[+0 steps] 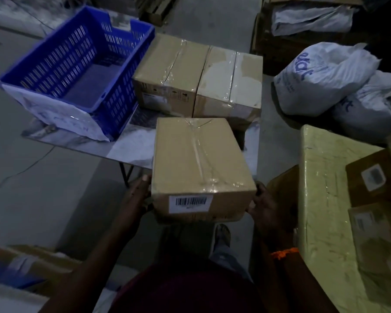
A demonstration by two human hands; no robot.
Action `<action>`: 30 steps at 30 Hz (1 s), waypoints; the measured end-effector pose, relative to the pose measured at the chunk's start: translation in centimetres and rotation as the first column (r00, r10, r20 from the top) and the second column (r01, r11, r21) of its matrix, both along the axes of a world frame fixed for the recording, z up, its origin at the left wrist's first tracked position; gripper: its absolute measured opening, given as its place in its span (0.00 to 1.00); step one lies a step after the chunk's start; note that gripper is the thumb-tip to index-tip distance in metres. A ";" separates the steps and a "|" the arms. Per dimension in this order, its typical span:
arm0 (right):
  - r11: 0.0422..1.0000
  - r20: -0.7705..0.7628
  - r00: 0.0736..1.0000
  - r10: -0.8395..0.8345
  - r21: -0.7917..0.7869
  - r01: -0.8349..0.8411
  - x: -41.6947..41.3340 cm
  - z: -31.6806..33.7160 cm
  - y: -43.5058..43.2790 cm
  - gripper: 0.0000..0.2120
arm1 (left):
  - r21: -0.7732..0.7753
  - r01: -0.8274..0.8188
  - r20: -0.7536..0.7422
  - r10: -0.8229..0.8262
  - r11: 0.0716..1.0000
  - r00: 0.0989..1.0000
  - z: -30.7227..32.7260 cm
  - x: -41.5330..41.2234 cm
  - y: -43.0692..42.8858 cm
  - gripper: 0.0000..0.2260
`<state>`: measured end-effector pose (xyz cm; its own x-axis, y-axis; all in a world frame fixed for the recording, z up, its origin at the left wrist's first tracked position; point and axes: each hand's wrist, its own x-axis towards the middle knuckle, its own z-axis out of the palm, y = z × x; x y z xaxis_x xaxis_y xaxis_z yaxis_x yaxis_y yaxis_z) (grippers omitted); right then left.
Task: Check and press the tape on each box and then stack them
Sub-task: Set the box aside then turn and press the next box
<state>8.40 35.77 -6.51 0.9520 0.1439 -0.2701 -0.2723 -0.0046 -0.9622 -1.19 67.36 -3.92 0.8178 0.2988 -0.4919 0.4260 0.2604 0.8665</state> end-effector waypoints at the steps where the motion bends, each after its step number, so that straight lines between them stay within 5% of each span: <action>1: 0.999 -0.062 0.998 -0.030 -0.020 0.029 0.0 -0.2 0.5 0.14 | 0.000 0.017 -0.006 -0.017 1.000 1.000 -0.2 0.2 -0.1 0.20; 3: 0.997 -0.126 0.991 -0.039 -0.064 0.031 0.2 -0.6 1.4 0.08 | -0.011 0.030 -0.008 -0.030 0.999 1.000 -0.3 0.9 -0.3 0.15; 6: 0.990 -0.111 0.994 -0.014 -0.143 -0.002 1.3 -1.1 2.4 0.12 | 0.031 0.059 -0.024 -0.058 0.998 0.998 -0.8 2.5 0.3 0.09; 9: 0.971 -0.093 0.996 -0.016 -0.240 -0.007 3.5 -1.5 3.0 0.12 | 0.058 0.100 -0.058 -0.096 0.993 0.994 -1.6 4.2 1.4 0.20; 14: 0.963 -0.064 0.998 0.026 -0.264 -0.042 7.1 -1.2 3.6 0.19 | 0.154 0.089 -0.005 -0.089 0.984 0.996 -0.4 8.0 2.0 0.19; 20: 0.978 -0.134 0.983 0.128 -0.145 -0.148 9.5 0.8 5.6 0.18 | 0.217 0.149 -0.009 -0.150 0.965 0.989 1.2 10.9 2.2 0.22; 24: 0.971 -0.030 0.985 0.168 -0.170 -0.170 8.6 1.8 4.8 0.29 | 0.242 0.063 0.085 -0.086 0.968 0.993 1.4 9.2 2.4 0.32; 27: 0.990 0.026 0.991 0.131 -0.062 -0.130 7.9 2.7 4.4 0.33 | 0.133 -0.065 0.175 0.041 0.989 0.984 1.2 8.5 3.4 0.37; 30: 0.996 0.067 0.998 0.018 0.088 -0.023 7.9 4.8 4.6 0.23 | 0.005 -0.146 0.260 0.140 0.989 0.956 2.7 8.7 3.5 0.37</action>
